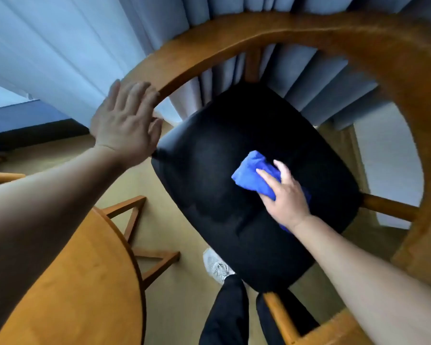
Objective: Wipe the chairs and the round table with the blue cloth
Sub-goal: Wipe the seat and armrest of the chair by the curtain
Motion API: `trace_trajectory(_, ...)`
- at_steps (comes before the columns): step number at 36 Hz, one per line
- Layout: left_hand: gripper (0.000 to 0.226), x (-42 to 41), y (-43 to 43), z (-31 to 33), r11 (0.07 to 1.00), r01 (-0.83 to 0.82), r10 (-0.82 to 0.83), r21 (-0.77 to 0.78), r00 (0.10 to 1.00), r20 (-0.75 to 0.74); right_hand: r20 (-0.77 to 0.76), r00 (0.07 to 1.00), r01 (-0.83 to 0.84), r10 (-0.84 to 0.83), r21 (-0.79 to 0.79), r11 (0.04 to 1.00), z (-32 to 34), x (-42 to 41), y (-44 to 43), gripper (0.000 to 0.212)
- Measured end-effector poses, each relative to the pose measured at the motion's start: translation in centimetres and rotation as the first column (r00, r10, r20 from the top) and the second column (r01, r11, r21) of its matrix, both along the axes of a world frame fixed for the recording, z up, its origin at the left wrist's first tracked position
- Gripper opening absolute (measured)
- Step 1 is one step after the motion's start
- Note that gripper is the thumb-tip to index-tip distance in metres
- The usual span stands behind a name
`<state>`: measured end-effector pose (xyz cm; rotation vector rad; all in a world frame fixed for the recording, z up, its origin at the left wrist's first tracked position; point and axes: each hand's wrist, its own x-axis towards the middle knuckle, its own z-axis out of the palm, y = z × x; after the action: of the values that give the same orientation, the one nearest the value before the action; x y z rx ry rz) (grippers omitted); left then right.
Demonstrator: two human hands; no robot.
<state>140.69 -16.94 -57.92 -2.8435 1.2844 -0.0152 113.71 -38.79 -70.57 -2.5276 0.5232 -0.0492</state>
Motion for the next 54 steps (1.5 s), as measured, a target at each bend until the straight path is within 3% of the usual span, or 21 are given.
trace_trajectory(5, 0.041, -4.0, -1.7, -0.6, 0.976, 0.216, -0.218, -0.031, 0.967, -0.13, -0.123, 0.972, 0.193, -0.199, -0.057, 0.98, 0.2, 1.4, -8.9, 0.048)
trace_trajectory(12, 0.039, -5.1, -5.8, -1.0, 0.859, 0.512, -0.48, 0.008, 0.811, -0.335, -0.199, 0.963, 0.147, -0.183, -0.179, 0.973, -1.7, 1.9, -14.8, 0.062)
trace_trajectory(16, 0.039, -6.3, -6.6, -4.4, 0.888, 0.458, -0.426, -0.033, 0.797, -0.428, -0.258, 0.926, 0.219, -0.274, -0.223, 0.95, -3.6, 2.7, -14.1, 0.05)
trace_trajectory(19, 0.039, -6.3, -5.8, -6.6, 0.939, 0.341, -0.322, -0.05, 0.816, -0.481, -0.209, 0.901, 0.332, -0.379, -0.228, 0.915, -4.2, 2.7, -11.8, 0.05)
trace_trajectory(28, 0.04, -5.3, -5.4, -8.5, 0.887, 0.461, -0.399, -0.024, 0.739, -0.543, -0.076, 0.94, 0.295, -0.334, -0.314, 0.902, -4.3, -2.1, 3.1, 0.051)
trace_trajectory(32, 0.042, -4.8, -6.5, -8.6, 0.877, 0.478, -0.419, -0.042, 0.72, -0.553, -0.155, 0.956, 0.209, -0.251, -0.245, 0.947, -3.9, -5.4, 13.2, 0.056)
trace_trajectory(36, 0.041, -4.7, -7.3, -8.2, 0.882, 0.47, -0.404, -0.033, 0.719, -0.565, -0.274, 0.951, 0.113, -0.146, -0.134, 0.985, -3.6, -7.2, 17.6, 0.078)
trace_trajectory(40, 0.041, -5.1, -8.1, -8.0, 0.871, 0.49, -0.425, -0.047, 0.7, -0.573, -0.153, 0.968, 0.187, -0.196, -0.073, 0.98, -2.2, -6.4, 14.6, 0.054)
trace_trajectory(46, 0.042, -5.5, -9.9, -8.4, 0.869, 0.489, -0.444, -0.077, 0.699, -0.561, 0.001, 0.89, 0.452, -0.456, -0.136, 0.881, -0.7, -3.9, 3.7, 0.051)
trace_trajectory(54, 0.04, -6.2, -10.8, -9.9, 0.841, 0.525, -0.503, -0.135, 0.662, -0.555, -0.231, 0.753, 0.549, -0.617, -0.298, 0.781, -2.5, -1.9, -11.7, 0.054)
